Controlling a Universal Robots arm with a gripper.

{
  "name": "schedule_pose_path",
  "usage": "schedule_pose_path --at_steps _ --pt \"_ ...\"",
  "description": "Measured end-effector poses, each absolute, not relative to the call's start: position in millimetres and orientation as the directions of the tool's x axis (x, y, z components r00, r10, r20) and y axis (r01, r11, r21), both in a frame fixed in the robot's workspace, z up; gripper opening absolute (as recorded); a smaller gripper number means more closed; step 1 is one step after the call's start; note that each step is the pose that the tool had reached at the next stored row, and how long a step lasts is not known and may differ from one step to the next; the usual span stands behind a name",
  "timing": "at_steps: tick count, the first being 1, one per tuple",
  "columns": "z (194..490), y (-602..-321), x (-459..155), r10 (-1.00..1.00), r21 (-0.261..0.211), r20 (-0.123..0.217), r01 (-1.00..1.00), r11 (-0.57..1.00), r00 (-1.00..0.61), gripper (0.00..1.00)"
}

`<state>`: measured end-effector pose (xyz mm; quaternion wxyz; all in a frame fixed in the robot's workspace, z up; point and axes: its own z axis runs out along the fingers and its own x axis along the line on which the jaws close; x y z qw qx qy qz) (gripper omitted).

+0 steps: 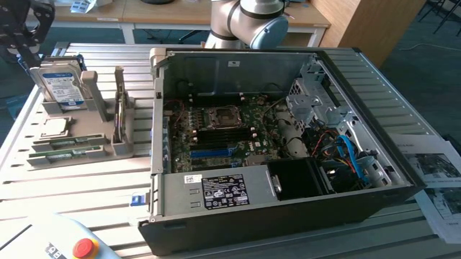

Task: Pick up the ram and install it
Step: 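Pick up the ram and move it above insertion slot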

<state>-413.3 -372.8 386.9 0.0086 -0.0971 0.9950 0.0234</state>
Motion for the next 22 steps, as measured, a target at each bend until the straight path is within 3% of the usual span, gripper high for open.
schedule_pose_path --at_steps 22 --pt "386.6 -372.8 -413.3 -0.550 0.045 -0.021 -0.551 0.834 -0.835 0.10"
